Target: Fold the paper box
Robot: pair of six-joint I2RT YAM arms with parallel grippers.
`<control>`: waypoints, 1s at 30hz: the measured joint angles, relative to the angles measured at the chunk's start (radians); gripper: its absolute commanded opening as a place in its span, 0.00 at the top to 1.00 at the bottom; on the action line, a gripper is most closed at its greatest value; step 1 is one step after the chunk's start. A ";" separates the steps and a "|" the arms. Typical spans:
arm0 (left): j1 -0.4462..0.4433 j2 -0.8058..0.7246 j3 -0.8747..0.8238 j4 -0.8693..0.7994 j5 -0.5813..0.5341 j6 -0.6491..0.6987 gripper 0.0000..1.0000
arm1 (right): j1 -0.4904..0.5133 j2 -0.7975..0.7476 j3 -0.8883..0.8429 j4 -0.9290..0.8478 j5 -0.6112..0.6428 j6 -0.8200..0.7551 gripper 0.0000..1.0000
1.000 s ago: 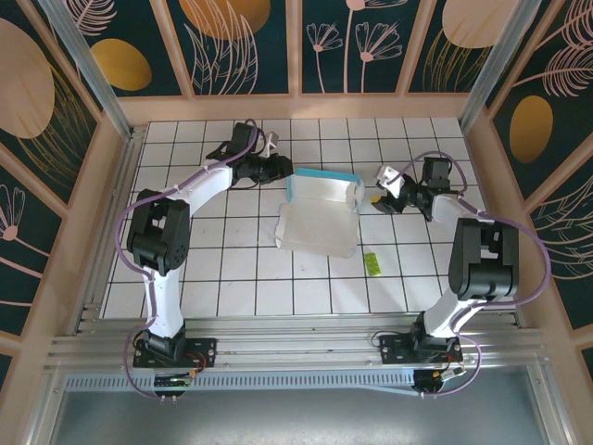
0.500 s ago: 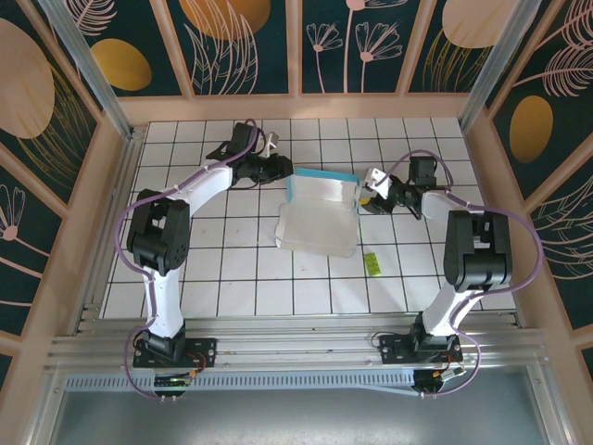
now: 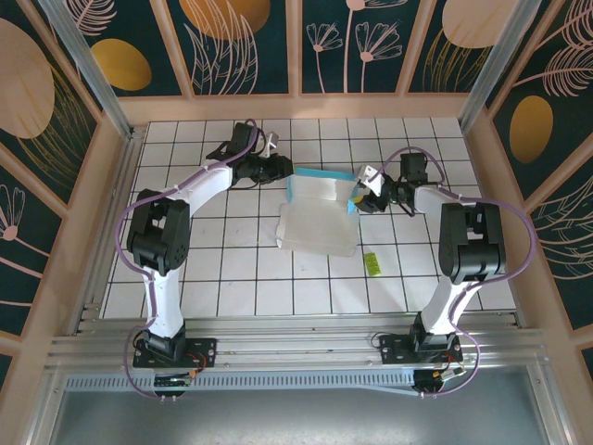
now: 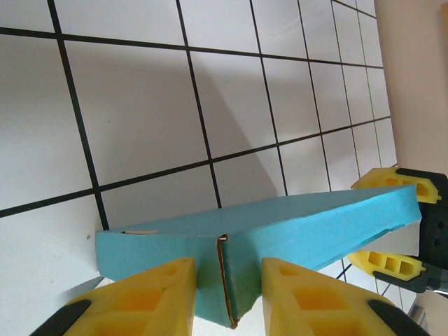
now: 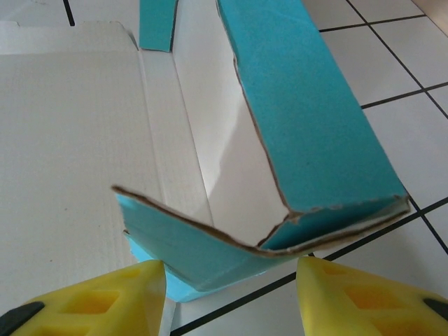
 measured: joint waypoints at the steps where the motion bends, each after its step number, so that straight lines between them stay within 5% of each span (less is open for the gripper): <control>1: 0.000 0.000 0.000 0.000 0.000 0.000 0.71 | 0.001 0.003 0.003 -0.003 0.003 0.009 0.47; 30: 0.000 -0.015 -0.042 0.038 0.015 -0.007 0.71 | 0.120 0.065 0.084 0.020 0.319 0.406 0.70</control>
